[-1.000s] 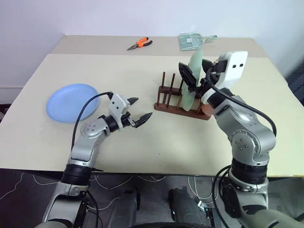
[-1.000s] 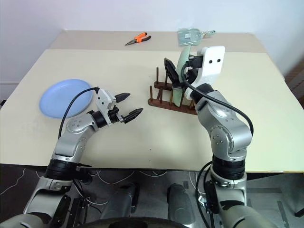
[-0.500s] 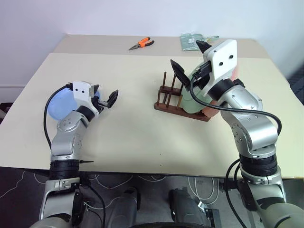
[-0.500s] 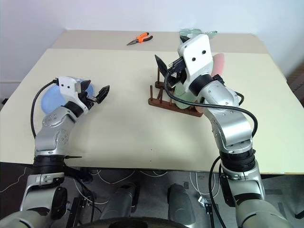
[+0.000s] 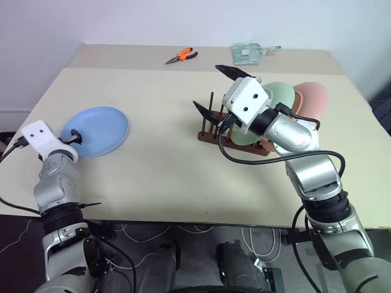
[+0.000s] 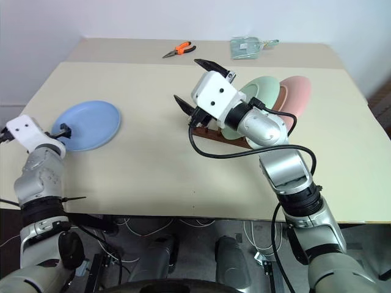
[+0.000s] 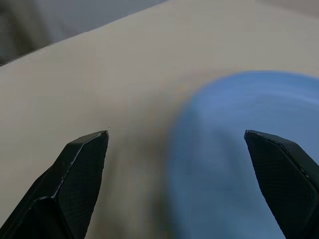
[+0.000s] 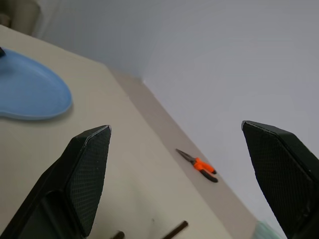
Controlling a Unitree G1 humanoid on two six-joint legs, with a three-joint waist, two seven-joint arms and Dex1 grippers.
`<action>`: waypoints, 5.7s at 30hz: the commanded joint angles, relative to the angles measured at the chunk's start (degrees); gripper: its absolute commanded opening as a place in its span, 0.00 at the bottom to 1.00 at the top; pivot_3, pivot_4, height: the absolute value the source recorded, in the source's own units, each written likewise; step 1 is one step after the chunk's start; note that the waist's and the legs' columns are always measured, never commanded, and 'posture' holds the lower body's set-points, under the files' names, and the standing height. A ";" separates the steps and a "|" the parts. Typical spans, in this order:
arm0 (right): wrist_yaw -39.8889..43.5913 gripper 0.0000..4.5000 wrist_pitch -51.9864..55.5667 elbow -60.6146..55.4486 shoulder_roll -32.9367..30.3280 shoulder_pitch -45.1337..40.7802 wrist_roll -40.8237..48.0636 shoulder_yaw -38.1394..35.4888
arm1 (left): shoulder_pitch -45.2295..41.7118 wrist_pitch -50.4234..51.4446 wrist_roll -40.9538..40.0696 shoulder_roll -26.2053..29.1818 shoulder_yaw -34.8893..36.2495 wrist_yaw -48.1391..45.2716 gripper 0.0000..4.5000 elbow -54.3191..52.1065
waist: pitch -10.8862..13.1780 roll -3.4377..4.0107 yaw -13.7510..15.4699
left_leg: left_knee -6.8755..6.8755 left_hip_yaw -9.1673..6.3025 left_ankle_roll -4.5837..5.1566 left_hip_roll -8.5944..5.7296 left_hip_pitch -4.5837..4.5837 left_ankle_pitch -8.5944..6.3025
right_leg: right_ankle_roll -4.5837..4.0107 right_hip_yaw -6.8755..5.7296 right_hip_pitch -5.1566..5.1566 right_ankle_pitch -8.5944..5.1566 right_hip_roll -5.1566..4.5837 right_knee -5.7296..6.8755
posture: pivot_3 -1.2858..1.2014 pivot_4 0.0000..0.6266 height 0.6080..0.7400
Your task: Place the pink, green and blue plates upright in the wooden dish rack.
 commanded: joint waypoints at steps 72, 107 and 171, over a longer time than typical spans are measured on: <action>-31.23 0.00 19.18 -8.46 38.55 4.22 37.74 -19.46 | 8.57 -34.92 12.94 2.12 -34.11 -35.47 0.68 -6.60 | 0.05 -0.12 -1.08 | -0.83 -0.02 -0.41 0.17 0.07 0.32 | -0.24 0.16 -0.55 0.12 0.20 0.12 | 0.52 0.24 1.00; -41.40 0.00 14.59 -5.65 35.58 1.76 57.79 -19.32 | 11.73 -33.40 14.97 0.86 -37.38 -41.24 0.68 -9.10 | 0.04 -0.09 -1.95 | -0.81 -0.04 -0.36 0.20 0.07 0.36 | -0.26 0.16 -0.53 0.13 0.25 0.13 | 0.52 0.24 1.00; -1.24 0.01 8.31 -10.50 -14.66 24.08 4.06 -12.82 | 12.18 -30.37 8.72 0.57 -41.18 -54.53 0.70 -12.94 | 0.04 -0.10 -0.11 | -0.60 0.10 -0.26 0.16 0.11 0.35 | -0.23 0.11 -0.16 0.06 0.12 -0.19 | 0.52 0.24 1.00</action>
